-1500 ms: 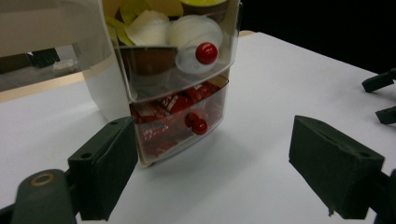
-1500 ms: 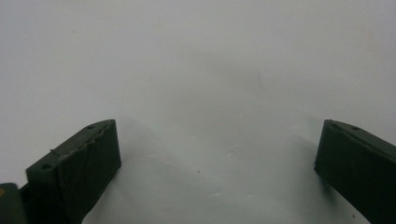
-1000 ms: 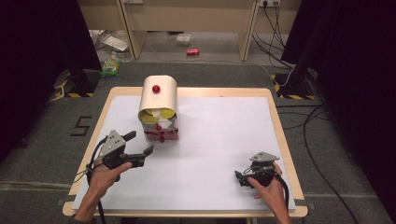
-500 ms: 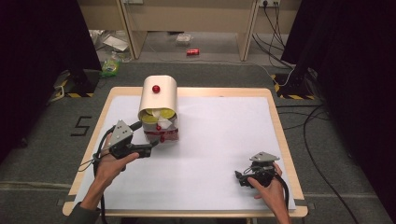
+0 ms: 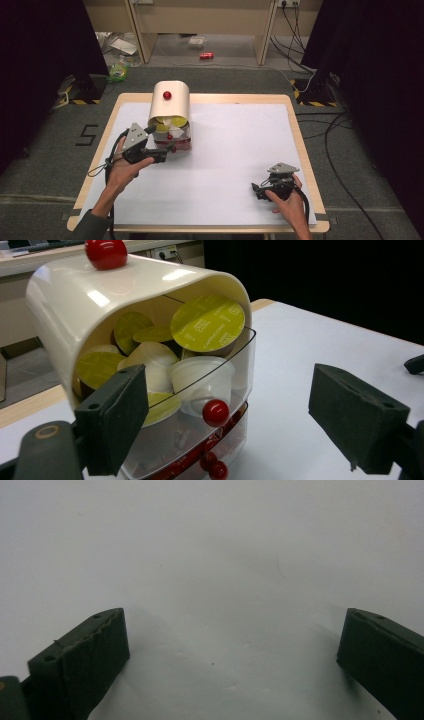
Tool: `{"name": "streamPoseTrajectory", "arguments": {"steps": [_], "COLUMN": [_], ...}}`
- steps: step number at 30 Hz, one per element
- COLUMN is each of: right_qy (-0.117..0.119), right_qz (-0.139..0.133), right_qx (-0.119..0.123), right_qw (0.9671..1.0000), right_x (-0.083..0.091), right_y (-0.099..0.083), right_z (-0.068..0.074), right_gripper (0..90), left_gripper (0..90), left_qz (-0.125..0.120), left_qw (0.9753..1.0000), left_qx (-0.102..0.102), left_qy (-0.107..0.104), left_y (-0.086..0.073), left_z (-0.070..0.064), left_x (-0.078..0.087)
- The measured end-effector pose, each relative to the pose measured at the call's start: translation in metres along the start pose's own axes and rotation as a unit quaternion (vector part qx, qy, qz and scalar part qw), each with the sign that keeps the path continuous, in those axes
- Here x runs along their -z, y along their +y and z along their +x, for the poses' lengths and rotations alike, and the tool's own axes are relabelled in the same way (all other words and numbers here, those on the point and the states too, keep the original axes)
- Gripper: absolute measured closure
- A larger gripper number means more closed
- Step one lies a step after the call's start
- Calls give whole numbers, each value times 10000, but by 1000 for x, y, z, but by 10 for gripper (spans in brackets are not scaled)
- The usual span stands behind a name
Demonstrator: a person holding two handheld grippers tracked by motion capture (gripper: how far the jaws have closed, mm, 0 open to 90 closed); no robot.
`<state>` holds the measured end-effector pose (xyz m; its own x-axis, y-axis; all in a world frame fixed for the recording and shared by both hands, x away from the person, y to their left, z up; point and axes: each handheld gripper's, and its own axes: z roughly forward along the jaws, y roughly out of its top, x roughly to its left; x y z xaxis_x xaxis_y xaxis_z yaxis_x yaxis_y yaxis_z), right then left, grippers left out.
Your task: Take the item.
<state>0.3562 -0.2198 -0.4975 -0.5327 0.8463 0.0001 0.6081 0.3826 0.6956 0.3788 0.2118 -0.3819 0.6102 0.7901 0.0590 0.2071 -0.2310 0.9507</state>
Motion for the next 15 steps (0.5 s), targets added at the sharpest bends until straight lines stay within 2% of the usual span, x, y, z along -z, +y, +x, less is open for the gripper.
{"name": "streamPoseTrajectory", "arguments": {"steps": [8,12,15], "right_qy": [3,7,4], "right_qz": [5,4,4], "right_qx": [-21,-26,-21], "right_qw": [10000,10000,10000], "right_x": [0,0,0], "right_y": [0,0,0], "right_z": [0,0,0], "right_gripper": [6,7,6], "left_gripper": [193,197,196], "left_qz": [159,190,222], "left_qw": [9999,9998,9996], "left_qx": [-20,25,148], "left_qy": [26,39,-2], "left_y": [1,2,3], "left_z": [2,2,3], "left_x": [-15,-15,-15]}}
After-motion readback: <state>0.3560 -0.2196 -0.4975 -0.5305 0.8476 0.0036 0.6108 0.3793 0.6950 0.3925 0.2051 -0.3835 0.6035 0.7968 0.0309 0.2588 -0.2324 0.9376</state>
